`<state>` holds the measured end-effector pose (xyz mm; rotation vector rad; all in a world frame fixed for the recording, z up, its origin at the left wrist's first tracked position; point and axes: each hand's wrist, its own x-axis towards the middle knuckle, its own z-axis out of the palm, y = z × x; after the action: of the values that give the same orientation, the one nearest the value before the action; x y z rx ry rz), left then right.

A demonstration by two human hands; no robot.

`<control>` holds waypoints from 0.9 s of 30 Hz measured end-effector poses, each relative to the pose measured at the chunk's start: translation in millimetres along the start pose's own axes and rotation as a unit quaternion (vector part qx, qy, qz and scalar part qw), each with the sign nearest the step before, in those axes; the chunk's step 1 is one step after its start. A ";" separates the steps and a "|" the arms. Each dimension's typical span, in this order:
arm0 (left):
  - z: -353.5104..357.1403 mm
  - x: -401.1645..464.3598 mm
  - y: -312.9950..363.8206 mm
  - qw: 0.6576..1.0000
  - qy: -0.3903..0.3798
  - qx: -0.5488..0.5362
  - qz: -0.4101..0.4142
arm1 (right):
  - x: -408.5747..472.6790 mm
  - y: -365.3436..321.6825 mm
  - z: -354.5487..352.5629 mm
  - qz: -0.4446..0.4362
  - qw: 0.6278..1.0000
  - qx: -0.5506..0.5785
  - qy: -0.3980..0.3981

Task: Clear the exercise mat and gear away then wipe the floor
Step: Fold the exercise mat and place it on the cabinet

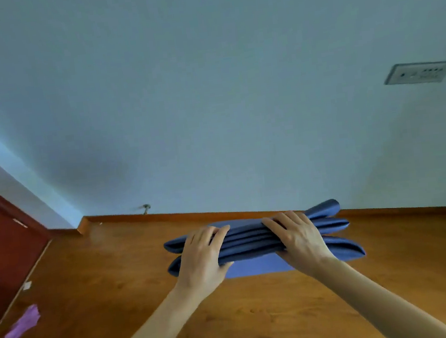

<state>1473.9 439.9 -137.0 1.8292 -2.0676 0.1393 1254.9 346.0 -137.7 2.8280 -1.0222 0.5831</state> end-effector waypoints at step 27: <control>21.1 43.1 284.0 0.880 -0.046 -0.220 0.419 | -305.2 -5.5 -176.1 0.435 0.882 -0.172 0.057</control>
<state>1189.2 435.5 -93.3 0.6107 -2.5512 -0.1881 985.9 568.6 -89.8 1.8923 -2.1092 0.5225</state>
